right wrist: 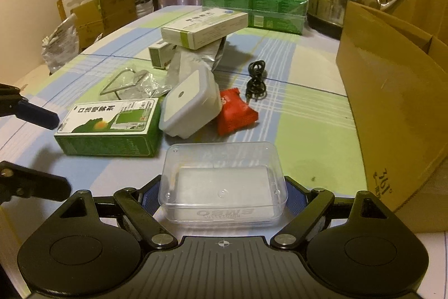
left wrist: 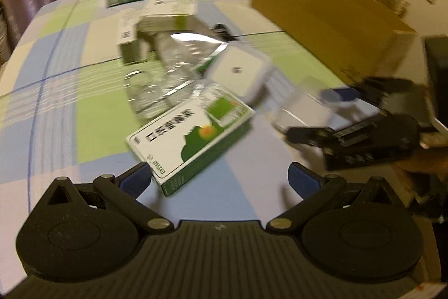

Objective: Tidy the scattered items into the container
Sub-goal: 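Grasp the green medicine box with the left tool while the right tool holds the plastic box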

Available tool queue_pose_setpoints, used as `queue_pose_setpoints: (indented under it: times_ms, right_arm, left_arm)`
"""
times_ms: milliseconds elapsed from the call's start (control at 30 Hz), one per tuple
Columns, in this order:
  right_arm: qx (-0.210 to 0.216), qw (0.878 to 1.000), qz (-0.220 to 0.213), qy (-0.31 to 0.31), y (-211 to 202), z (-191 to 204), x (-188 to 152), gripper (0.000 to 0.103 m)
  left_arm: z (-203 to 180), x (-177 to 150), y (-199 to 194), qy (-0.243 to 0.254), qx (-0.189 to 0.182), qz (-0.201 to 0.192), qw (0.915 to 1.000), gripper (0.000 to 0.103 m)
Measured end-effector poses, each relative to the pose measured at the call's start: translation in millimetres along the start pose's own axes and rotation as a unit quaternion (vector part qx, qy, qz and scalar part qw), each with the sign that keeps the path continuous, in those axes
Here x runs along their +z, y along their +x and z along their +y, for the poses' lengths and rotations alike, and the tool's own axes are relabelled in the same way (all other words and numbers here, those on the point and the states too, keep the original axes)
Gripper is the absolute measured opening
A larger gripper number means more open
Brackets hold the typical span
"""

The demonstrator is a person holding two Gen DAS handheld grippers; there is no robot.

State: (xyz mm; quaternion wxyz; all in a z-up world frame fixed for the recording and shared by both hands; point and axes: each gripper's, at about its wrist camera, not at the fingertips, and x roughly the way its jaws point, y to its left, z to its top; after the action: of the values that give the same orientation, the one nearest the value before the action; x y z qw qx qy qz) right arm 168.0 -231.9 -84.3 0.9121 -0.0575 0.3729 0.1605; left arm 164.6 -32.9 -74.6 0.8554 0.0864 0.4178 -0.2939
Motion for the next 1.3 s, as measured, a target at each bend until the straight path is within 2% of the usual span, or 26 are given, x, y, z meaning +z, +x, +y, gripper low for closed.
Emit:
queue_pose_setpoints:
  times_ms: [100,267,433,633,833,900,1067,1133,1233,1300]
  right_arm:
    - [-0.001,1.000,-0.002,0.001,-2,-2,0,0.083]
    - [-0.002,1.000,-0.004,0.002,-3,-1,1,0.083]
    - [-0.006,1.000,0.002,0.002,2,-2,0,0.083]
    - [-0.009,1.000,0.003,0.003,1,-2,-1,0.083]
    - [-0.014,1.000,0.000,0.009,-7,-4,-5,0.083]
    - [-0.018,1.000,0.000,0.014,-10,-7,-7,0.083]
    - [-0.024,0.999,0.002,0.024,-13,-13,-12,0.083]
    - [-0.025,0.999,0.000,0.026,-14,-14,-12,0.083]
    - [-0.024,0.999,-0.005,0.025,-15,-15,-12,0.083]
    - [-0.023,0.999,-0.005,0.024,-14,-15,-11,0.083]
  left_arm:
    - [0,0,-3,0.021,0.014,-0.003,0.9997,0.102]
    - [7,6,9,0.095,0.048,0.005,0.9943,0.102]
    - [19,14,26,0.125,0.028,0.010,0.9918,0.101]
    - [23,13,29,0.106,0.005,0.032,0.9938,0.081]
    - [1,2,11,0.096,-0.029,0.050,0.9937,0.071]
    - [-5,3,9,0.093,-0.023,0.047,0.9943,0.071]
    - [-7,17,20,0.056,0.020,0.034,0.9976,0.069]
    - [-8,22,28,0.052,0.037,0.038,0.9972,0.064]
    - [-8,27,36,0.043,0.032,0.042,0.9977,0.053]
    - [-9,28,40,0.043,0.035,0.044,0.9975,0.052]
